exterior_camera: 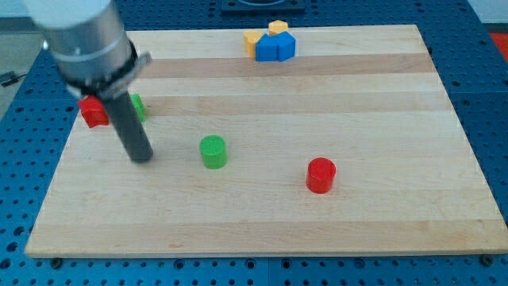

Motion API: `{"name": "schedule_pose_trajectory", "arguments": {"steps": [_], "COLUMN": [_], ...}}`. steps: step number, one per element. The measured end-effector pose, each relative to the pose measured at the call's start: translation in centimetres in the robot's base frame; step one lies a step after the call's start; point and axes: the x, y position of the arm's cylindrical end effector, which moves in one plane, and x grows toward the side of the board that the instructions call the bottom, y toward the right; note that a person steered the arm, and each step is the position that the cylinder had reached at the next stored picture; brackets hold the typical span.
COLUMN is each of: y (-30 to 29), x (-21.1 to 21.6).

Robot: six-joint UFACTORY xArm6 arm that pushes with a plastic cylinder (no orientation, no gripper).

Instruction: Push the green circle into the bottom side of the green star

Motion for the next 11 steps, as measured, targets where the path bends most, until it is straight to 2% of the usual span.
{"name": "schedule_pose_trajectory", "arguments": {"steps": [1, 2, 3, 5, 7, 11], "y": [6.3, 14.7, 16.6, 11.7, 3.9, -3.0], "x": [5.3, 4.0, 0.9, -2.5, -2.7, -5.7]}}
